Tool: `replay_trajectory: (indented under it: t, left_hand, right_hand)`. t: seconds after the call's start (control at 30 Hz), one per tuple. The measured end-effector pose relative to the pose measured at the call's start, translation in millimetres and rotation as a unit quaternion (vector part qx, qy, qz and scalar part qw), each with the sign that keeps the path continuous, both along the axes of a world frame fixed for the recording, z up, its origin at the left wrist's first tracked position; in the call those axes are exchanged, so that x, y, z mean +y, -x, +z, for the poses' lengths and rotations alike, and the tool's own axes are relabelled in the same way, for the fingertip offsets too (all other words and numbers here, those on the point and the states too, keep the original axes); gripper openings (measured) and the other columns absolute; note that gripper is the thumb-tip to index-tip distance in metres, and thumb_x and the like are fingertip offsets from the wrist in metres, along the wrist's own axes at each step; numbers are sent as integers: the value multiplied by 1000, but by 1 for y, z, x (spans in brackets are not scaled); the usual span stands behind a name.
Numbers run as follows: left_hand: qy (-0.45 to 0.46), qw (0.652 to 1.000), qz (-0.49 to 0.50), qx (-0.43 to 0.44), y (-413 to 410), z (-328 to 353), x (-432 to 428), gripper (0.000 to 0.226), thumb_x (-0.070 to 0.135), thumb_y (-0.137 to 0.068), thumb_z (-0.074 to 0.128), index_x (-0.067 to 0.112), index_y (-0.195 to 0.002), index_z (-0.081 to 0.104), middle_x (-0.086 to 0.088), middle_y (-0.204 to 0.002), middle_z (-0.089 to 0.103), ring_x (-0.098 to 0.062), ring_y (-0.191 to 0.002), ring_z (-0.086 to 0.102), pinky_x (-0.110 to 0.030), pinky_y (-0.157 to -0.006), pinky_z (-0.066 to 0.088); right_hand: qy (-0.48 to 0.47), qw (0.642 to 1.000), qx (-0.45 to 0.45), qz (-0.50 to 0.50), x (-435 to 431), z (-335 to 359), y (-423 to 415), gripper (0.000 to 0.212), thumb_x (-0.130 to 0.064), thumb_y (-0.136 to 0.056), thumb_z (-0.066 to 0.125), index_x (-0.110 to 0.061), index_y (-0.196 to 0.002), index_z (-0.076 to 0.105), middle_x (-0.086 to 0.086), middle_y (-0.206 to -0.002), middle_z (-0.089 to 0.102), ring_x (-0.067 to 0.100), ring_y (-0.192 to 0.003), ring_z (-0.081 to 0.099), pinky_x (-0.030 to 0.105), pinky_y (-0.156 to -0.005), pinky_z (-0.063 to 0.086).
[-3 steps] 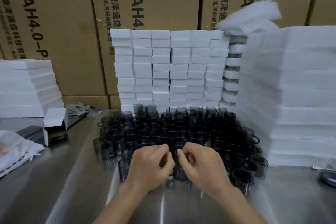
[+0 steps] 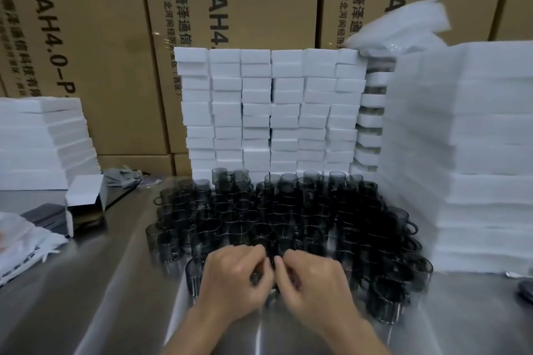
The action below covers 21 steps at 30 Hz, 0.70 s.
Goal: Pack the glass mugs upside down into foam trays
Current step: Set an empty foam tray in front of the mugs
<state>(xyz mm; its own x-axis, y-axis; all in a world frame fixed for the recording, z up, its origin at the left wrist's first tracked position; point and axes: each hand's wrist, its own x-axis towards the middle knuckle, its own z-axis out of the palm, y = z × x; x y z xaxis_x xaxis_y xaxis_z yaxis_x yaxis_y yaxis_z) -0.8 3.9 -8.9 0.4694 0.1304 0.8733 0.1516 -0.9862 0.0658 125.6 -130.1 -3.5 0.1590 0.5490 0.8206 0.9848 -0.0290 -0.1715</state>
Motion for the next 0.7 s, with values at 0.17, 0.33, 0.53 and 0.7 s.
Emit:
replay_trajectory:
  t: [0.17, 0.33, 0.53, 0.7]
  left_hand:
    - [34, 999, -4, -3, 10, -12, 12, 29, 25, -94, 60, 19, -65, 59, 12, -53, 44, -8, -44, 41, -21, -43, 36]
    - [59, 998, -9, -9, 2, -4, 12, 32, 34, -94, 57, 29, -63, 61, 19, -51, 42, 0, -42, 42, -12, -48, 40]
    - [49, 999, -19, 0, -5, -5, 10, 32, 34, -95, 56, 29, -63, 61, 16, -50, 42, -2, -41, 40, -12, -46, 37]
    - [57, 996, -23, 58, -3, -8, 14, 26, 43, -96, 60, 30, -73, 62, 20, -62, 43, -2, -56, 44, -20, -52, 41]
  right_hand:
    - [-82, 996, 36, 16, -12, 3, -4, 36, -28, -102, 65, -25, -68, 53, -12, -60, 45, 7, -51, 42, 22, -45, 37]
    - [-281, 954, -51, -89, -69, 155, -64, 18, -25, -97, 70, -16, -113, 75, -3, -104, 67, 11, -99, 56, 16, -90, 44]
    - [-14, 889, -10, -457, -128, 312, -174, 67, -57, -98, 62, -14, -150, 56, 23, -146, 57, 45, -140, 45, 57, -116, 31]
    - [50, 894, 28, -444, -134, 312, -211, 45, -45, -95, 69, -20, -132, 67, 22, -123, 68, 47, -114, 63, 63, -108, 44]
